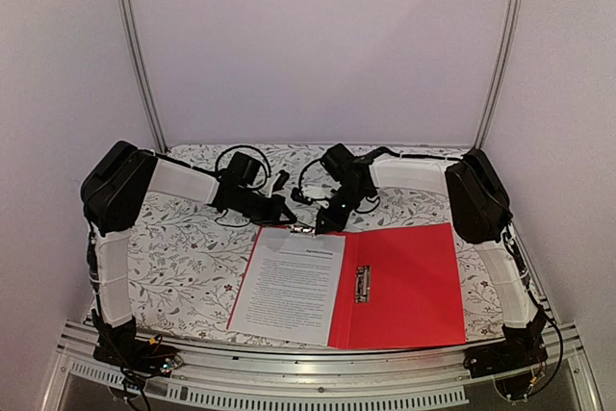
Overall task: Put the files into the folder
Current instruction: Close the spring clip on the folder at the center of the board.
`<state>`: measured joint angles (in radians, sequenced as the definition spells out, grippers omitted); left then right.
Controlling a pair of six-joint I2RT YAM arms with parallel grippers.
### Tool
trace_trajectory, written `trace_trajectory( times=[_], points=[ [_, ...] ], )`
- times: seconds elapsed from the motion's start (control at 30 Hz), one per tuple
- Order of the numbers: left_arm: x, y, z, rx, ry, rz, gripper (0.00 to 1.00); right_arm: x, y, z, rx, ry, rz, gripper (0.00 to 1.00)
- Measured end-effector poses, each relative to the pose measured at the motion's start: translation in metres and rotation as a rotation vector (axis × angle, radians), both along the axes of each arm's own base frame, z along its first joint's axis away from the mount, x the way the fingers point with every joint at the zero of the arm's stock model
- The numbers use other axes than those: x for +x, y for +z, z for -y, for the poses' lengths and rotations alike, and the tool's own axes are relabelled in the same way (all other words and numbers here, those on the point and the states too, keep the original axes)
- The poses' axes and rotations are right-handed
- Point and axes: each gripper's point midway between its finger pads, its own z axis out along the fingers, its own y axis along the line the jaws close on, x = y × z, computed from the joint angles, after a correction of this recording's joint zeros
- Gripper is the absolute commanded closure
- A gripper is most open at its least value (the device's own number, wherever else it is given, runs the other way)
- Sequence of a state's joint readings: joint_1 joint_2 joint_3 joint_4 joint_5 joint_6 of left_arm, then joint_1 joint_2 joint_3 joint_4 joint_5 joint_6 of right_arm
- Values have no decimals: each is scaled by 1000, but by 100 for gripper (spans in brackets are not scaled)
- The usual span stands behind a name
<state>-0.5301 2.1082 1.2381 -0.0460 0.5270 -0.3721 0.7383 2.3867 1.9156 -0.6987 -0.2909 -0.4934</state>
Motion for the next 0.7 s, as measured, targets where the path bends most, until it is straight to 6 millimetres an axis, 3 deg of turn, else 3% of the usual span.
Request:
trace_trajectory(
  times=[0.33, 0.7],
  points=[
    [-6, -16, -10, 50, 16, -37, 100, -2, 0, 0, -12, -11, 4, 100],
    [-6, -16, -12, 82, 22, -59, 100, -6, 0, -2, -27, -19, 2, 100]
  ],
)
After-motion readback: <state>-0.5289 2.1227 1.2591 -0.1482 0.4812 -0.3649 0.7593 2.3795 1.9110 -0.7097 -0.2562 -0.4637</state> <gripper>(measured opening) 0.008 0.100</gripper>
